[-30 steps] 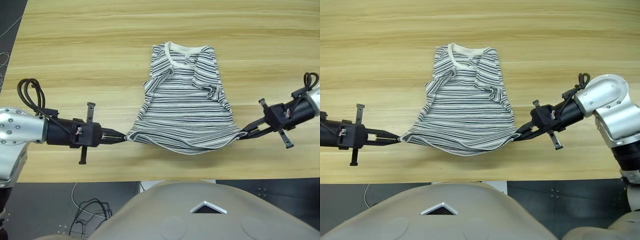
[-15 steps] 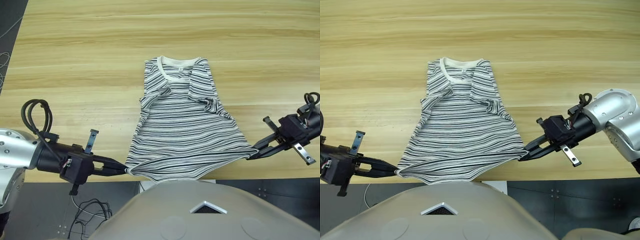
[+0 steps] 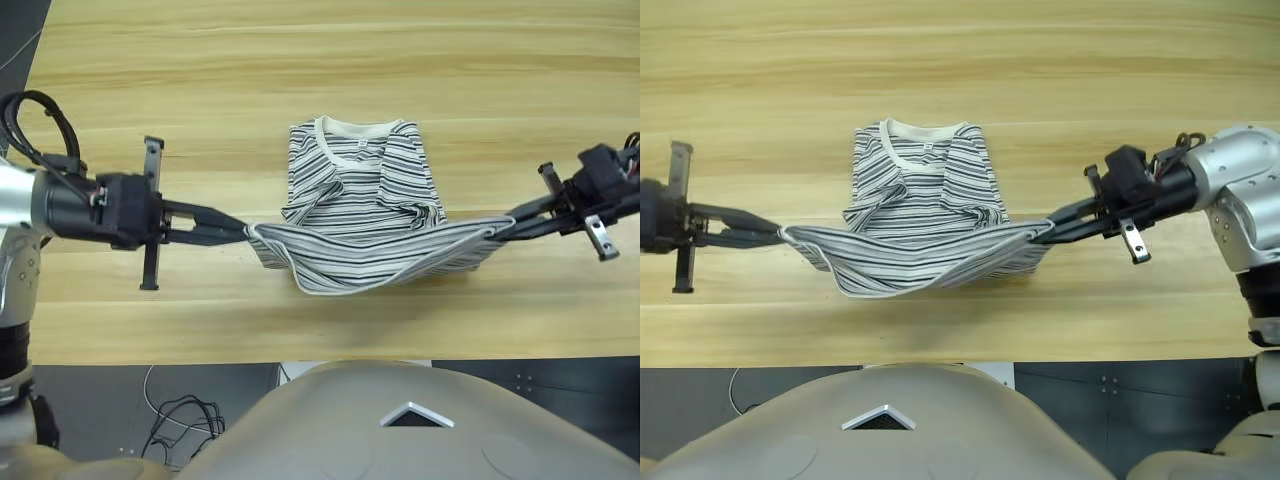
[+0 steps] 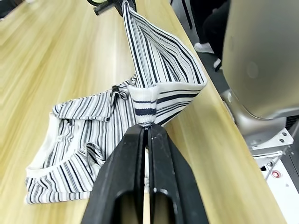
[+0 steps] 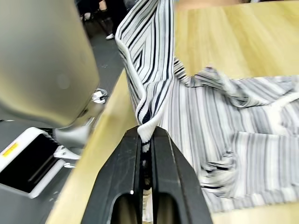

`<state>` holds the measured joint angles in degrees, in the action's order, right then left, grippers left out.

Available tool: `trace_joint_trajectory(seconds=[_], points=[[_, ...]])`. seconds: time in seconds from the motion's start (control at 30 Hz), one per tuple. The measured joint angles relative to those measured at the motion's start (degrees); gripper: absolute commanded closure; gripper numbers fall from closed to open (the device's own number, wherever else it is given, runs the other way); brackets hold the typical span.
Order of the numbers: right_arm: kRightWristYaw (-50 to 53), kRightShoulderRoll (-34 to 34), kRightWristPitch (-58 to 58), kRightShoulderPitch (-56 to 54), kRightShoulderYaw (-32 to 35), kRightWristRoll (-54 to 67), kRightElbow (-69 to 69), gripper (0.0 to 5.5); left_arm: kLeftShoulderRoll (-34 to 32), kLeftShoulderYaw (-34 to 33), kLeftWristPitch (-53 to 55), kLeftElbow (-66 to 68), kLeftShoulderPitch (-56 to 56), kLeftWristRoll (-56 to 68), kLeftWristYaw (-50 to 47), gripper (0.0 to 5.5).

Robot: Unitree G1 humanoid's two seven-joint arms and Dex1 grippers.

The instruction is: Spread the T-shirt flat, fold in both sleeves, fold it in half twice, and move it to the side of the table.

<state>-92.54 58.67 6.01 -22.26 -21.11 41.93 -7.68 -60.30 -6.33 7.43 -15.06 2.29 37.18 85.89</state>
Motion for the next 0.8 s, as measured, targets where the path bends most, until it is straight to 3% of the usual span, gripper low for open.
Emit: trace_joint_trajectory(seconds=[0.27, 0.5, 0.8], points=[[1.57, -13.34, -1.86, -9.37, 3.91, -10.74, -18.16, 5.40, 5.25, 6.33, -0.34, 18.86, 15.26, -6.11, 2.77, 5.38], [7.59, -22.92, -9.66, -18.39, 7.59, -20.56, -38.26, 5.40, 15.11, 10.56, -6.52, 43.21, 30.14, -14.93, 3.04, 5.38], [17.05, -28.88, -20.87, -24.55, 9.97, -31.84, -57.32, 5.40, 23.89, 13.13, -17.57, 72.58, 40.87, -27.93, -4.23, 5.38]])
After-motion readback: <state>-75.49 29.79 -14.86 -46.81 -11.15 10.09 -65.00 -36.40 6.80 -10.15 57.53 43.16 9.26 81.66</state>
